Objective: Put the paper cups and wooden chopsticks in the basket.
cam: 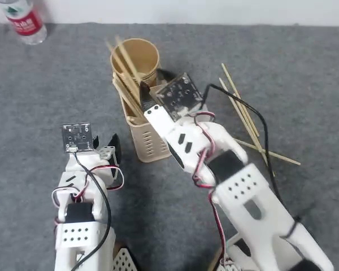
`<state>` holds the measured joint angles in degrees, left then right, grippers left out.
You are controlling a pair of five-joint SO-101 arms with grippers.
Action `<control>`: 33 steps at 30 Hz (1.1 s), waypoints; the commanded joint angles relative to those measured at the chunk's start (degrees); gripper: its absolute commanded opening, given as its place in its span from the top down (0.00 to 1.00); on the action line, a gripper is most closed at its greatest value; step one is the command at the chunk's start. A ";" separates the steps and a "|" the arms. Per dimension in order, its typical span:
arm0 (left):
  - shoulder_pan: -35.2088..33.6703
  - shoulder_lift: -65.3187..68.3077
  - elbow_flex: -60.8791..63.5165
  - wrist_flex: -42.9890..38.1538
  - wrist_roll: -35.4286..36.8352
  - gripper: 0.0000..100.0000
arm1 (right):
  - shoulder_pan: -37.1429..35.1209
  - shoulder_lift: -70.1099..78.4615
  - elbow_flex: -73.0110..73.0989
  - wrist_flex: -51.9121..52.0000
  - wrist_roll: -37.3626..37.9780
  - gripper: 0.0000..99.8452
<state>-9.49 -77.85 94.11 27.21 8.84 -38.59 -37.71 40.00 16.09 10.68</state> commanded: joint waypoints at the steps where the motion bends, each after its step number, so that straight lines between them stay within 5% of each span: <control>1: 0.35 -0.62 -0.66 -0.18 -0.79 0.83 | 0.31 -5.05 -0.44 2.68 0.70 0.84; 6: 0.26 -0.62 -0.66 -0.09 -0.79 0.83 | 3.03 -7.78 -1.76 7.69 0.79 0.84; 16: 0.35 -0.62 -0.66 -0.09 -0.79 0.83 | 28.44 9.10 -20.48 31.69 1.85 0.84; 23: 0.18 -0.62 -0.66 -0.09 -0.79 0.83 | 31.08 32.22 -33.41 44.44 13.63 0.84; 33: 0.18 -0.62 -0.66 0.00 -0.79 0.83 | 36.35 66.51 -61.27 58.95 14.95 0.84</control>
<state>-9.49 -77.85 94.11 27.21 8.84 -3.43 22.42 -10.81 70.86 24.66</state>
